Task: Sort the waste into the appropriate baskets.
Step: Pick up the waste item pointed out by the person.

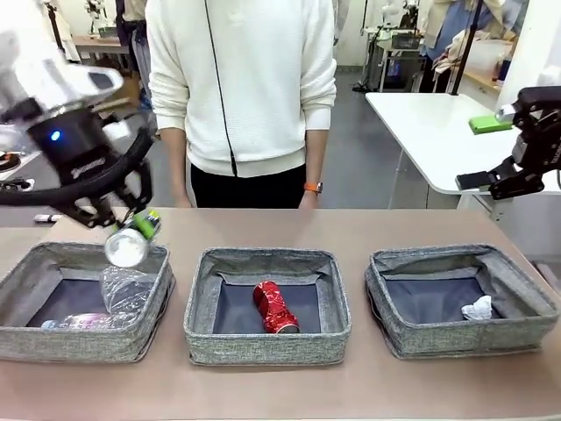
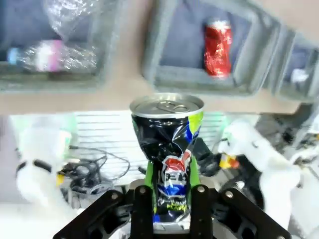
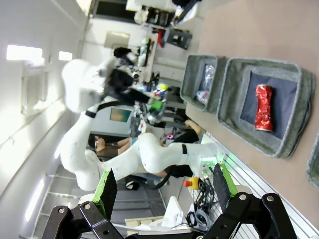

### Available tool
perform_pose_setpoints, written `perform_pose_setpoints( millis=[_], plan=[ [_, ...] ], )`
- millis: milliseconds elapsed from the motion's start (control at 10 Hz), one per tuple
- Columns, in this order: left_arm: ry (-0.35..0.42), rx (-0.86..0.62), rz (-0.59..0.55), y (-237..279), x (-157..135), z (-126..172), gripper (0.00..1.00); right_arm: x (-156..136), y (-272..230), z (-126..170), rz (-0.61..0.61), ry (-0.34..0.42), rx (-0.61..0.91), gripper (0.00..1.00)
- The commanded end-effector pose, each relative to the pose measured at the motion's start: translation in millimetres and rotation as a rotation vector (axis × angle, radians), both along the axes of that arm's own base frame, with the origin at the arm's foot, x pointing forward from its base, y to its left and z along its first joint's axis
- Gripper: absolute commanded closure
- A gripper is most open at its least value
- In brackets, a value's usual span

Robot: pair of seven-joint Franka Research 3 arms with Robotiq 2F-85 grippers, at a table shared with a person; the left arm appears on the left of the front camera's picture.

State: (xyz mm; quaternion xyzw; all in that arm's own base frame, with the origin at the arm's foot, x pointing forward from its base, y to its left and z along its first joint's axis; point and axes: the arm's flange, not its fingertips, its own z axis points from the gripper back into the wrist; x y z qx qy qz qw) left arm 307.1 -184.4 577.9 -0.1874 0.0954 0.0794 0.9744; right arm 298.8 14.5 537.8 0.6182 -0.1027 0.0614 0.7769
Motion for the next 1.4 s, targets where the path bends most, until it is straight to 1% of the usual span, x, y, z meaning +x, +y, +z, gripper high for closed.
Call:
perform_pose_setpoints(
  millis=[0,200,300,400,500,700,800,900,1300],
  plan=[
    [-0.013,0.129,-0.109,-69,-8,88,0.73,0,3,2,-0.006,0.001,0.023,0.00],
    [0.065,0.250,-0.225,-150,-16,155,0.73,0,3,2,-0.006,0.001,0.023,0.00],
    [0.003,0.307,-0.177,-176,-13,178,0.73,0,3,2,-0.006,0.001,0.023,0.00],
    [-0.055,0.330,-0.167,-197,-14,194,0.73,0,3,2,-0.006,0.001,0.023,0.00],
    [-0.107,0.336,-0.147,-210,-15,203,0.73,0,3,2,-0.006,0.001,0.023,0.00],
    [-0.171,0.339,-0.088,-215,-14,211,0.73,0,3,2,-0.006,0.001,0.023,0.00],
    [-0.171,0.295,-0.090,-208,-10,210,0.73,0,3,2,-0.006,0.001,0.023,0.00],
    [-0.154,0.306,-0.124,-204,-14,192,0.73,0,3,2,-0.006,0.001,0.023,0.00],
    [-0.154,0.306,-0.124,-204,-14,192,0.73,0,3,2,-0.006,0.001,0.023,0.00]
  ],
)
